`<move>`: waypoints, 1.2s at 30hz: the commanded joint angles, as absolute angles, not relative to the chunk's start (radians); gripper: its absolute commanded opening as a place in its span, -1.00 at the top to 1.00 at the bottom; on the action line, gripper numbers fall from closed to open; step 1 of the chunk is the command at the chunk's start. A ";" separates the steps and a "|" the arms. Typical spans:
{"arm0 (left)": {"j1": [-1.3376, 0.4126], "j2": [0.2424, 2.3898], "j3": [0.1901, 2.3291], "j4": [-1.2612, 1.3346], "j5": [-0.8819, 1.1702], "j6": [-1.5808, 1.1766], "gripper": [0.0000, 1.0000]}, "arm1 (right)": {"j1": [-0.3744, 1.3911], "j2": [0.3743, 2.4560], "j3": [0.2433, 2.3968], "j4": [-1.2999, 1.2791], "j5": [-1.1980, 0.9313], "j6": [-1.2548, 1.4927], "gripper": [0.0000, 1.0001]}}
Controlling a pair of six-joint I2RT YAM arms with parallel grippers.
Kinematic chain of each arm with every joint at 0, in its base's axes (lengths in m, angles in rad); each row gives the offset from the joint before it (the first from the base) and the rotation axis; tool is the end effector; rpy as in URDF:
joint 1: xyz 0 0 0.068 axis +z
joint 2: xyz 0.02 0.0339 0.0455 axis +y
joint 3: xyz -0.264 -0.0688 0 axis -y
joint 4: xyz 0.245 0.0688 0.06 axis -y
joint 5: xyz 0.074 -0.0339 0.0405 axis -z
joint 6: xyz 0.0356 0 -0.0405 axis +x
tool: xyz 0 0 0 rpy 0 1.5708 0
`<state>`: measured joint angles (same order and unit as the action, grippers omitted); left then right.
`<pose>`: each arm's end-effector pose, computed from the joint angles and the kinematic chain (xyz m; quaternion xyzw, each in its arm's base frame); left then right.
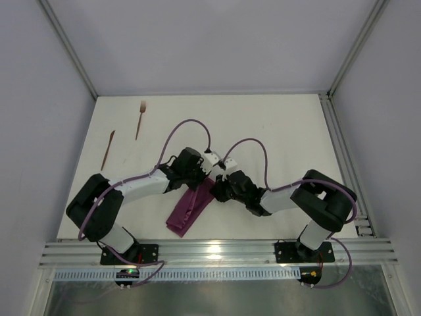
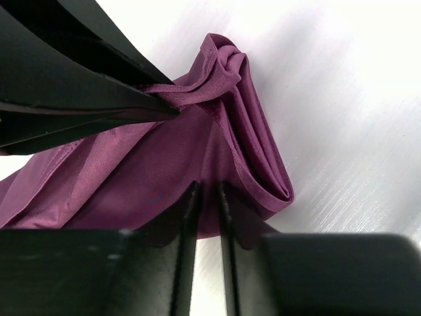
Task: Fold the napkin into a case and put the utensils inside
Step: Stuff the top corner of the smaller-rectangle-folded napkin into the folded napkin.
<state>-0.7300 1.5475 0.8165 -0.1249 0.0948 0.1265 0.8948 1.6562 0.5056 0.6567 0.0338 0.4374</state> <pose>0.2273 -0.2079 0.1759 0.4037 0.8444 -0.1462 0.3205 0.1847 0.2284 0.1254 -0.1862 0.8380 0.3054 0.4121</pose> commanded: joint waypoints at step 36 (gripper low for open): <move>-0.753 1.512 0.741 -0.218 0.167 0.690 0.56 | 0.772 1.790 0.695 0.660 -0.210 0.718 0.92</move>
<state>-0.7460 1.4910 0.7021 -0.1585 0.1150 0.6399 0.7773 1.7885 0.6563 0.6044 -0.1997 0.6937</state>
